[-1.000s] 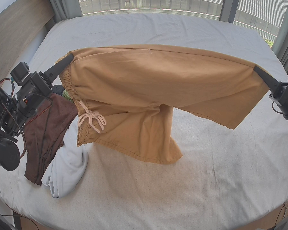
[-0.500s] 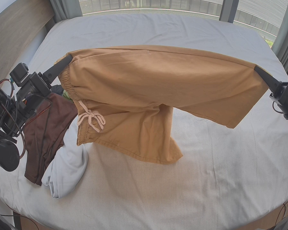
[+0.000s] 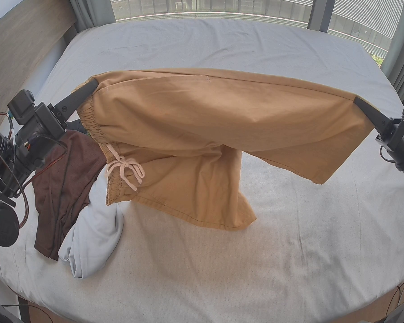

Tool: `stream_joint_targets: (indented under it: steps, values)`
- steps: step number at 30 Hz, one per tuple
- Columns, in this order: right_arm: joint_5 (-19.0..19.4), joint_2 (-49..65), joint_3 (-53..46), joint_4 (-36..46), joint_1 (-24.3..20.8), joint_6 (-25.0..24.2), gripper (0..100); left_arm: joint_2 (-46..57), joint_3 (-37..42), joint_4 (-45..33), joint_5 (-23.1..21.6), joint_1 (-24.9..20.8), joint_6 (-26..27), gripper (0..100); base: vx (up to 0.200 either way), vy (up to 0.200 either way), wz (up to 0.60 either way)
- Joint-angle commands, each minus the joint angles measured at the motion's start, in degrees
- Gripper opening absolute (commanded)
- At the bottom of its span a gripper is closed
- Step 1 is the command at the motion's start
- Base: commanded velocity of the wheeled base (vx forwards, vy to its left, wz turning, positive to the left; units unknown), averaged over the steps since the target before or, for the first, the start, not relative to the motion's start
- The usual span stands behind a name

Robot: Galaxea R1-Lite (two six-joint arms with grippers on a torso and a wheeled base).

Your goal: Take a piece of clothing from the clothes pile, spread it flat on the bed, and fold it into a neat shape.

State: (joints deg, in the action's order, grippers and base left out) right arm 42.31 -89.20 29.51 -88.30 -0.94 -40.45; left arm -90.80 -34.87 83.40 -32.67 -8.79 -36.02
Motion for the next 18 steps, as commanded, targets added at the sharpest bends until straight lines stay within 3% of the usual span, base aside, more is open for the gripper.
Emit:
stream_joint_targets:
  steps: [1,10,14,18]
  values:
    - [0.0,-1.1,0.5,0.1,-0.4,0.1,0,-1.9,-2.0,0.6,0.1,0.0,0.1,0,0.000,0.000,0.00]
    - [-0.1,-7.6,4.4,0.0,0.2,0.0,0,-8.6,-6.4,1.9,0.9,0.4,0.3,0,0.000,0.000,0.00]
    - [-0.1,-12.9,8.5,0.0,1.1,0.0,0,-14.6,-10.5,4.1,4.9,0.3,0.2,0,0.000,0.000,0.00]
    - [-0.3,-16.4,12.1,0.0,1.5,-0.1,0,-19.2,-14.9,4.8,5.9,0.3,0.3,0,0.000,0.000,0.00]
